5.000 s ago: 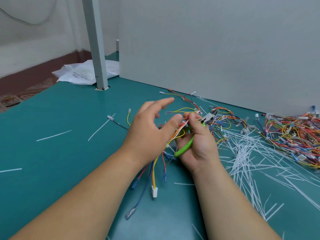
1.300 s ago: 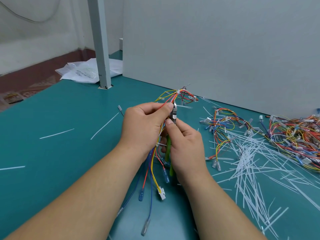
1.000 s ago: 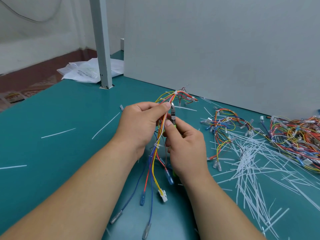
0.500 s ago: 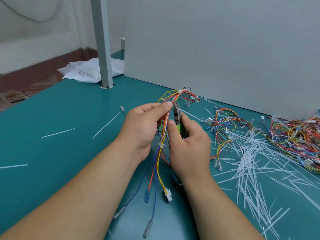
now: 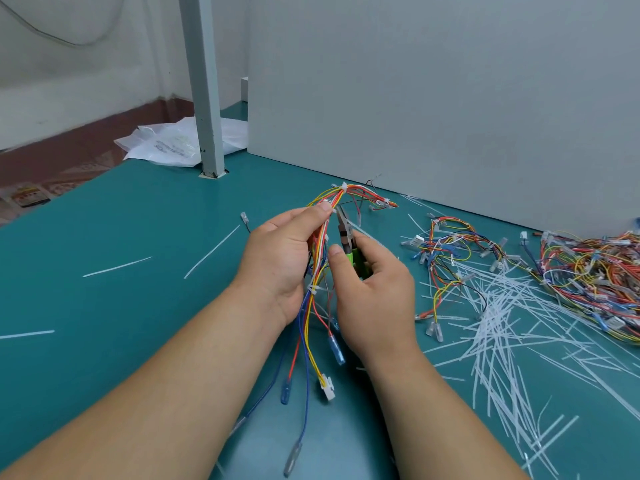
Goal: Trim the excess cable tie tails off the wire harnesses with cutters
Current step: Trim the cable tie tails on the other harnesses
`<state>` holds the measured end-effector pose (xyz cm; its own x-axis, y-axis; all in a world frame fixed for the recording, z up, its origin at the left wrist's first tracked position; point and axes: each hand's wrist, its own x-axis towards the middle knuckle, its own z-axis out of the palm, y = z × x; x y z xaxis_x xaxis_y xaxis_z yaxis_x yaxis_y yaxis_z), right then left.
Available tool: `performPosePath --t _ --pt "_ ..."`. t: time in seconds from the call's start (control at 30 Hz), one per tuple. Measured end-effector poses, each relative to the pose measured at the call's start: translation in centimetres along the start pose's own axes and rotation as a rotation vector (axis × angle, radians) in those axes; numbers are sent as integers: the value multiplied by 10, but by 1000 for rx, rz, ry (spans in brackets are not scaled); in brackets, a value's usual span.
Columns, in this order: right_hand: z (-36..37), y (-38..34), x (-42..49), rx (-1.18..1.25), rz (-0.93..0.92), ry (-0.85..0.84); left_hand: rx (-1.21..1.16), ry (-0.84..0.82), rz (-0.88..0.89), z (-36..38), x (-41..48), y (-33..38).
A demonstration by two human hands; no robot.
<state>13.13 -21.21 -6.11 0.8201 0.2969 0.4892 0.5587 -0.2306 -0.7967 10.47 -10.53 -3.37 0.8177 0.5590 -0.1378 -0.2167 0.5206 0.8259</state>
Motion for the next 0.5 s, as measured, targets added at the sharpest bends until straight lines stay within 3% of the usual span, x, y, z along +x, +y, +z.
performPosePath --t 0.5 --pt "-1 3 1 -16 -26 69 63 -117 -12 -1 -1 -2"
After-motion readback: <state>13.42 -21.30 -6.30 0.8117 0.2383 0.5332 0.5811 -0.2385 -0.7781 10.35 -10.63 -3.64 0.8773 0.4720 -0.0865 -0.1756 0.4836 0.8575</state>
